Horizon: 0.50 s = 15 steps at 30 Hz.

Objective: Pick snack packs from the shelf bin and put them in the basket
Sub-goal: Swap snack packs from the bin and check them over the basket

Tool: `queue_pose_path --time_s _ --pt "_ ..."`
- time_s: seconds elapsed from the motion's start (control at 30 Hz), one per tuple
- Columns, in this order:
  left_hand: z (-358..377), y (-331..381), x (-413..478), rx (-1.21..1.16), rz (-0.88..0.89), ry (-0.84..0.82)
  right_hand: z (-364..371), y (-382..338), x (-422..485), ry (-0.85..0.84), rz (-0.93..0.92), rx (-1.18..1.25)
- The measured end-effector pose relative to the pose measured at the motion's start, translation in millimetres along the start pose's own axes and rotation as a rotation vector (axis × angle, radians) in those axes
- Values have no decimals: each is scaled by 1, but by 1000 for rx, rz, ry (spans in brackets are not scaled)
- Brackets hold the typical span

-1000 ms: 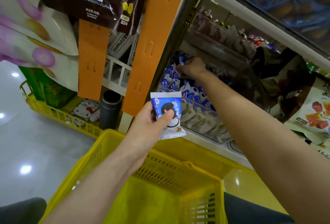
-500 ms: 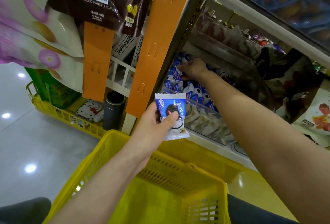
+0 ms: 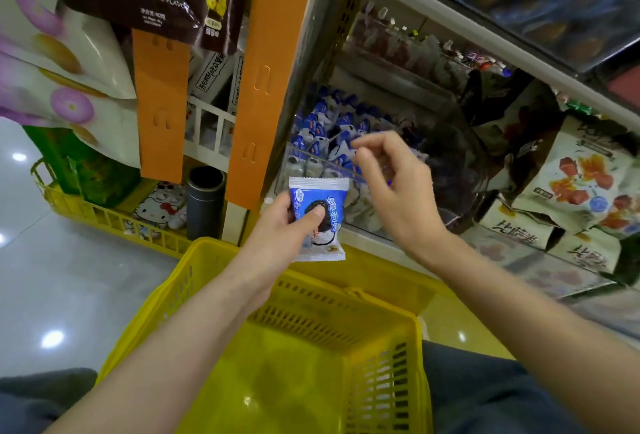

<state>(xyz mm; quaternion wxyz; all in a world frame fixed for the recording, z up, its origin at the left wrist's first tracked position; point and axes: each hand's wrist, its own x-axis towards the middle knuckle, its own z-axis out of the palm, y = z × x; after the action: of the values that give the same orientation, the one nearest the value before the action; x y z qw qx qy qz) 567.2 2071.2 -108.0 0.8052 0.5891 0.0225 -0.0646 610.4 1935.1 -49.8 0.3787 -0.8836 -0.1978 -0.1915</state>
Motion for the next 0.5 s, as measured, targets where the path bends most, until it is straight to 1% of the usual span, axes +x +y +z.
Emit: queue_pose_path --time_s 0.07,0.17,0.23,0.33,0.4,0.5 --pt "4 -5 -4 14 8 -38 0 2 -31 -52 66 17" --pt "10 -14 -11 50 5 -98 8 10 -62 -126 283 125" --pt "13 -20 -14 85 -7 -128 11 16 -73 -122 412 236" --pt "14 -29 -15 150 -36 -129 13 21 -81 -129 481 306" --pt "14 -35 -14 164 -31 -87 13 26 -86 -142 488 347" --pt "13 -42 -11 180 -11 0 17 30 -91 -208 533 436"
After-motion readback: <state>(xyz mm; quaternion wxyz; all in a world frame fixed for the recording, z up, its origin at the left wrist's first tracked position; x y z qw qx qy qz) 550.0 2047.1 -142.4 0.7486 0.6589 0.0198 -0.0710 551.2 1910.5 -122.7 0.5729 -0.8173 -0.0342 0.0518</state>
